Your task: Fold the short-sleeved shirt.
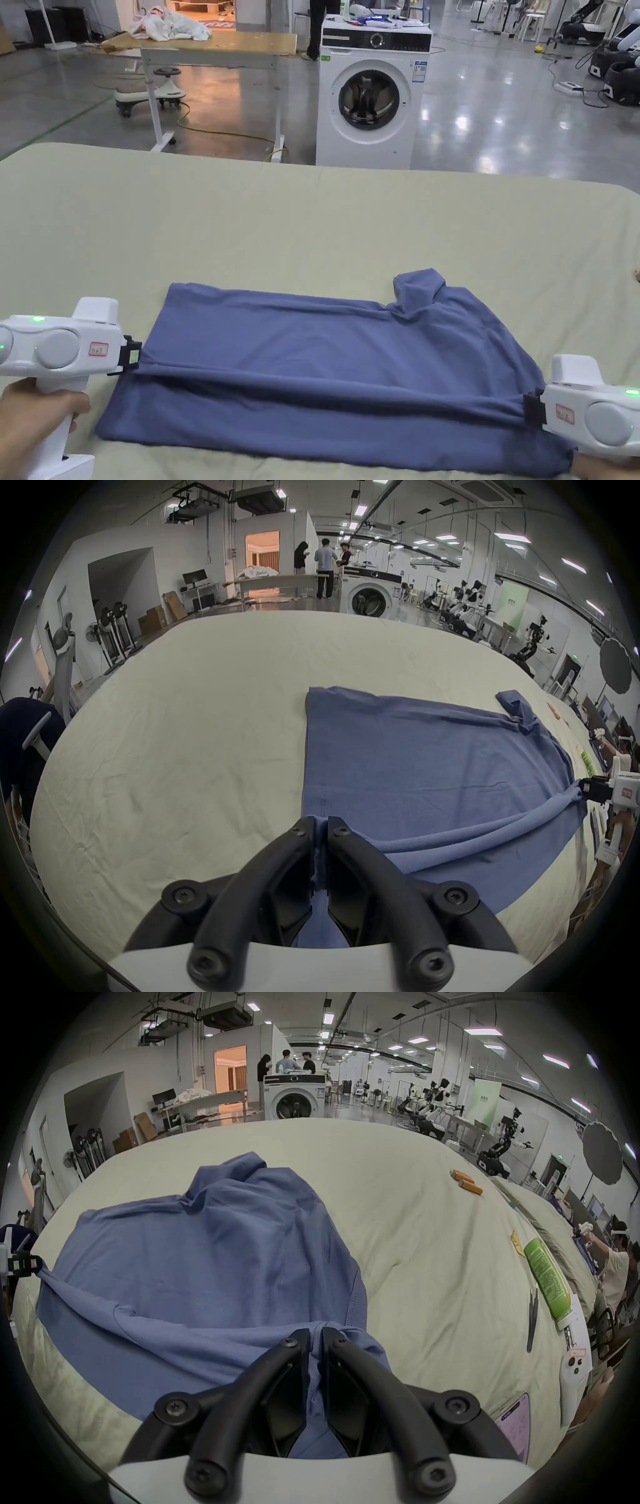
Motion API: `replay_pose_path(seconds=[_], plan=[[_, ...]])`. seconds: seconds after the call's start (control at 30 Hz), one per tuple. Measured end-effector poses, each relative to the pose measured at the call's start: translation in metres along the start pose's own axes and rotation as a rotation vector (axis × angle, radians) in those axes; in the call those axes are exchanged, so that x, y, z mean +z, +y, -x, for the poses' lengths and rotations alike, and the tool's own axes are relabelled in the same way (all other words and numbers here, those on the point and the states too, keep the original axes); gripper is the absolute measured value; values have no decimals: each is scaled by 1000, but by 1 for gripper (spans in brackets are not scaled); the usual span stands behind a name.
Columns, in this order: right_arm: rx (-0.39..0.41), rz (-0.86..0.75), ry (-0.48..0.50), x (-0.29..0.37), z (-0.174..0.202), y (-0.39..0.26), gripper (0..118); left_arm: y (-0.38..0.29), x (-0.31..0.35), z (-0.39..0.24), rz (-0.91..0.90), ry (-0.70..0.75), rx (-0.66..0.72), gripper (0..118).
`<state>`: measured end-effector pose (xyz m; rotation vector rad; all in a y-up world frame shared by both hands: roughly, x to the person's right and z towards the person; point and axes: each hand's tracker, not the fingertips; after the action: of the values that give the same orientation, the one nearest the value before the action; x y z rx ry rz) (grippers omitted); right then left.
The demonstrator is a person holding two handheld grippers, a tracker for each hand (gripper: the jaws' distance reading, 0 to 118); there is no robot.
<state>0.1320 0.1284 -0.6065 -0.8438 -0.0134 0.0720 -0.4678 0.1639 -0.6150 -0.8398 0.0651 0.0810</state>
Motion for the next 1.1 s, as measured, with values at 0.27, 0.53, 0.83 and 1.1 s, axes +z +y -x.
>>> replay_pose_path(seconds=[0.27, 0.53, 0.83, 1.1], plan=[[16, -34, -12, -4, 3, -7, 15, -18, -15, 2, 18, 14, 24, 8], [18, -320, -6, 57, 23, -1, 47, -27, 36, -4, -226, 19, 2, 51], [21, -519, -1, 107, 72, -28, 4, -73, 99, -23, -471, -8, -7, 8], [0, -577, -6, 138, 98, -52, 0, -106, 140, -33, -517, 73, 1, 0]])
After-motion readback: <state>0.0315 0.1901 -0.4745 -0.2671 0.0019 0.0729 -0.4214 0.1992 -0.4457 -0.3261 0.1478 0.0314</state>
